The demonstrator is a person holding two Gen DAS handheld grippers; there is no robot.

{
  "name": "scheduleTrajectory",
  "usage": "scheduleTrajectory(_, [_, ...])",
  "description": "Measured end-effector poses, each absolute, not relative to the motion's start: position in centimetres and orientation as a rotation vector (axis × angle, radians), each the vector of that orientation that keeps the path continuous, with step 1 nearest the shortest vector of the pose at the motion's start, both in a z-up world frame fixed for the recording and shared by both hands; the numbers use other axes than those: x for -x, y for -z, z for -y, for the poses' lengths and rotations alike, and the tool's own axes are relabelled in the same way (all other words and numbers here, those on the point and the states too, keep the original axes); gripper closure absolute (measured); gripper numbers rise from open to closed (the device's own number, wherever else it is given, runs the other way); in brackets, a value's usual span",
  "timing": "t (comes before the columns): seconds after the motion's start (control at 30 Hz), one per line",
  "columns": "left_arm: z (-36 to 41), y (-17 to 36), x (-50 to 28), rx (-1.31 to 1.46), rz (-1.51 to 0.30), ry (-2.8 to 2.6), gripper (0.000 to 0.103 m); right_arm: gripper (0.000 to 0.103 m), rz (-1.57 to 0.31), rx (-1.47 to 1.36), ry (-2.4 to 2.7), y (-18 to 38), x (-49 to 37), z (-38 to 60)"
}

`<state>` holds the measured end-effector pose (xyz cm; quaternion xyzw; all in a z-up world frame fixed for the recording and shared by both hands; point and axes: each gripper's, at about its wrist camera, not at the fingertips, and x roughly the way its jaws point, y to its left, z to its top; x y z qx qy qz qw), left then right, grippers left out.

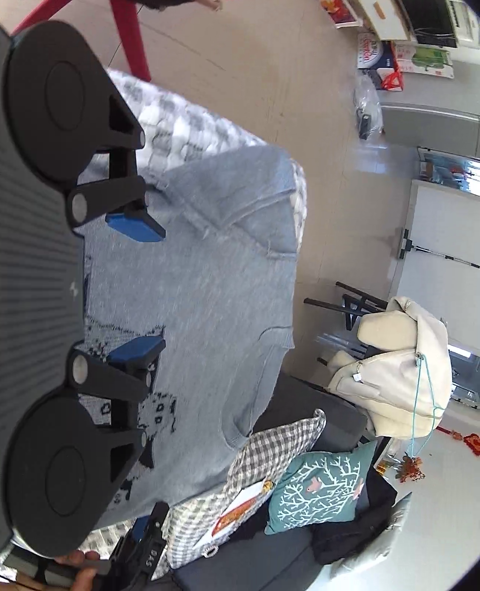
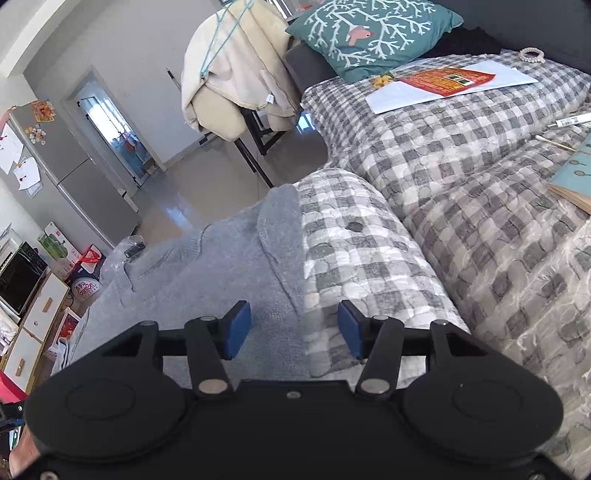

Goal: Fold clothes
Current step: 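Smooth the sweater flat with both grippers and grasp the hem with the right gripper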

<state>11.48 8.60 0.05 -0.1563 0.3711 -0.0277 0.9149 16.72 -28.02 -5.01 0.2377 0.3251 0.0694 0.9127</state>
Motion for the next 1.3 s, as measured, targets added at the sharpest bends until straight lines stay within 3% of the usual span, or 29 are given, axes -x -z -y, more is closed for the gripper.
scheduleTrajectory(0.03, [-8.4, 0.0, -11.6, 0.331, -0.76, 0.061, 0.046, 0.083, -0.663, -0.456, -0.138, 4.7, -16.7, 27.3])
scheduleTrajectory(0.13, [-8.2, 0.2, -12.1, 0.336, -0.756, 0.06, 0.046, 0.091, -0.614, -0.32, -0.105, 3.6, -16.4, 24.9])
scheduleTrajectory(0.33, [-9.2, 1.2, -13.2, 0.381, -0.799, 0.045, 0.046, 0.092, -0.492, 0.069, -0.207, 1.1, -14.0, 16.7])
scheduleTrajectory(0.47, [-9.4, 1.3, -13.2, 0.389, -0.803, 0.047, 0.046, 0.092, -0.535, 0.312, -0.368, 2.7, -12.5, 10.4])
scheduleTrajectory(0.5, [-9.4, 1.3, -13.2, 0.389, -0.803, 0.049, 0.046, 0.09, -0.558, 0.34, -0.404, 3.3, -12.3, 9.3])
scheduleTrajectory(0.6, [-9.6, 1.3, -13.2, 0.391, -0.805, 0.052, 0.046, 0.071, -0.583, 0.365, -0.44, 4.1, -12.0, 8.0])
scheduleTrajectory(0.77, [-10.4, 1.3, -13.3, 0.41, -0.807, 0.038, 0.046, 0.069, -0.599, 0.161, -0.48, 2.6, -12.4, 10.3])
scheduleTrajectory(0.93, [-10.9, 1.3, -13.5, 0.431, -0.803, 0.029, 0.046, 0.049, -0.582, -0.045, -0.352, 2.1, -14.1, 14.8])
scheduleTrajectory(1.17, [-10.9, 1.3, -13.7, 0.422, -0.798, 0.021, 0.046, 0.046, -0.663, -0.231, -0.225, 3.8, -17.4, 19.2])
scheduleTrajectory(1.2, [-10.8, 1.3, -13.6, 0.418, -0.796, 0.019, 0.046, 0.049, -0.675, -0.273, -0.241, 4.2, -17.7, 19.5])
scheduleTrajectory(1.3, [-10.6, 1.4, -13.6, 0.402, -0.792, 0.016, 0.046, 0.087, -0.688, -0.341, -0.296, 4.8, -18.1, 19.8])
